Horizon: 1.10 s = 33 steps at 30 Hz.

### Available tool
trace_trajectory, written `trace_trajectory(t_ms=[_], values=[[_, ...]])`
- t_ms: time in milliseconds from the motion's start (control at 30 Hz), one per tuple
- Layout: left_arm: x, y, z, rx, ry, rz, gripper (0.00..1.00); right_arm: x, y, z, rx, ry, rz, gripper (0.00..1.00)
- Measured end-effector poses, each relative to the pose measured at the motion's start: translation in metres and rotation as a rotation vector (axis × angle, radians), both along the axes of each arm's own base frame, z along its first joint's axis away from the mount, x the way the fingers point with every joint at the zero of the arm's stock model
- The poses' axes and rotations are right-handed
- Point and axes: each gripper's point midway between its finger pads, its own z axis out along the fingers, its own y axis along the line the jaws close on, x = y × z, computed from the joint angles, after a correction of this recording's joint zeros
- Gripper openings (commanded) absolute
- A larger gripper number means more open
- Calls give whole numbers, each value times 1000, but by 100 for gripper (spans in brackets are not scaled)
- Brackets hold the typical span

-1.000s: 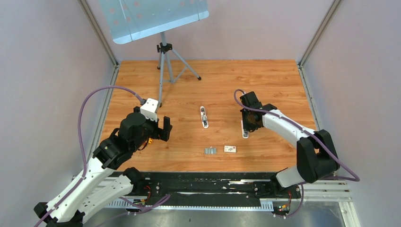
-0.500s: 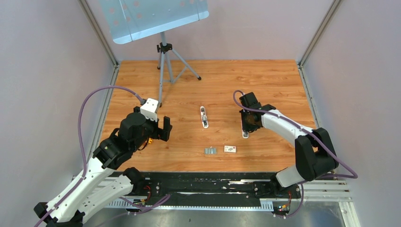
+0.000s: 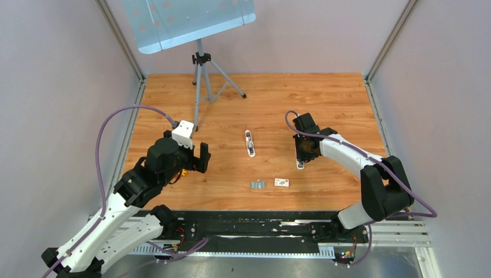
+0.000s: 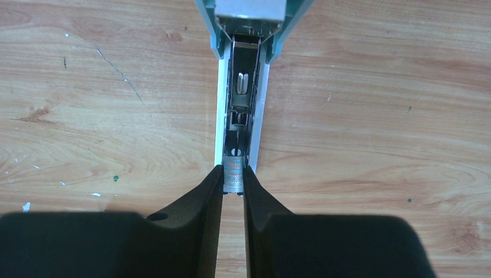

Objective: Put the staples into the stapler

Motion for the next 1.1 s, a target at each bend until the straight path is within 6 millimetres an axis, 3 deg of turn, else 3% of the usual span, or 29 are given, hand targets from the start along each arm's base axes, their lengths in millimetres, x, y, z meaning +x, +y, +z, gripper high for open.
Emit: trace_trajectory(t_ms=[1100], values=[[0, 0, 0, 0, 0, 1, 100, 0, -1, -3, 1, -9, -9, 22]])
